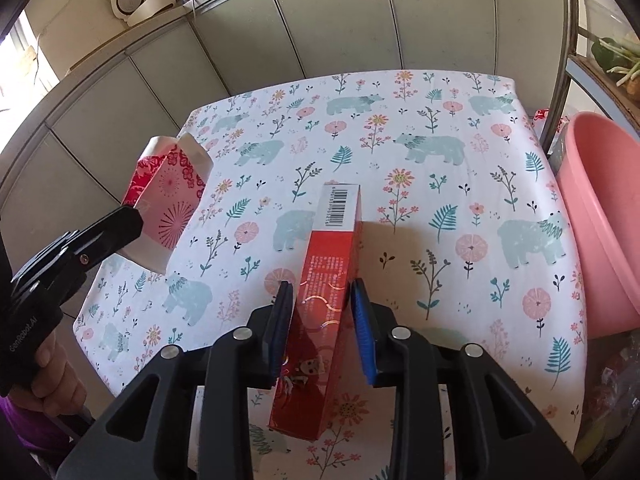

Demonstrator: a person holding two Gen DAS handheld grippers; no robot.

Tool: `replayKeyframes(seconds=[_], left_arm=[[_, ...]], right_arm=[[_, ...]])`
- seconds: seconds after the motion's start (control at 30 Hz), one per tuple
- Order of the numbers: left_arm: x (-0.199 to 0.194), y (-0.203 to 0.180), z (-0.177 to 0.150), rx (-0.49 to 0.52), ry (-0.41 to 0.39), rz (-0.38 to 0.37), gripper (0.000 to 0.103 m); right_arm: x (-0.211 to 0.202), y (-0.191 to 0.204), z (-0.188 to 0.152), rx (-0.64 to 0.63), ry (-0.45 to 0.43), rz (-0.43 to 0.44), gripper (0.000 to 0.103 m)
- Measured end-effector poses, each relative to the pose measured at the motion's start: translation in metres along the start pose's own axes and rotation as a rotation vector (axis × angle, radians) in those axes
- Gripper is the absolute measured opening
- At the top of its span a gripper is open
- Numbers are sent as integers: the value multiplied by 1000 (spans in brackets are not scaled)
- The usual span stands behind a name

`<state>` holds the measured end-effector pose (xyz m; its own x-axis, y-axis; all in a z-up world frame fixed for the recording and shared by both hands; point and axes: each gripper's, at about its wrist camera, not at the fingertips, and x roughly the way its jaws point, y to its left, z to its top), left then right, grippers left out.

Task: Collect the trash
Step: 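Grasp red-and-white box upright with right tool while left tool holds paper cup, then carry paper cup and red box over pink basin and open both tools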

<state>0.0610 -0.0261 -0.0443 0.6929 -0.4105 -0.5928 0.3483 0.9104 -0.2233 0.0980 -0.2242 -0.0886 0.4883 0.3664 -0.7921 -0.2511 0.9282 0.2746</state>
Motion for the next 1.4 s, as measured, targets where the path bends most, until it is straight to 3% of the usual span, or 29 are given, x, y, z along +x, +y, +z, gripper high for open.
replayKeyframes(seconds=[0.33, 0.8, 1.4], left_arm=[[-3, -3, 4, 6, -14, 1, 6], [-1, -31, 26, 35, -64, -28, 6], [45, -138, 80, 142, -122, -213, 6]], right_arm=[[-15, -6, 2, 4, -69, 43, 26], [-62, -34, 4, 54, -301, 64, 26], [-138, -138, -8, 247, -556, -122, 26]])
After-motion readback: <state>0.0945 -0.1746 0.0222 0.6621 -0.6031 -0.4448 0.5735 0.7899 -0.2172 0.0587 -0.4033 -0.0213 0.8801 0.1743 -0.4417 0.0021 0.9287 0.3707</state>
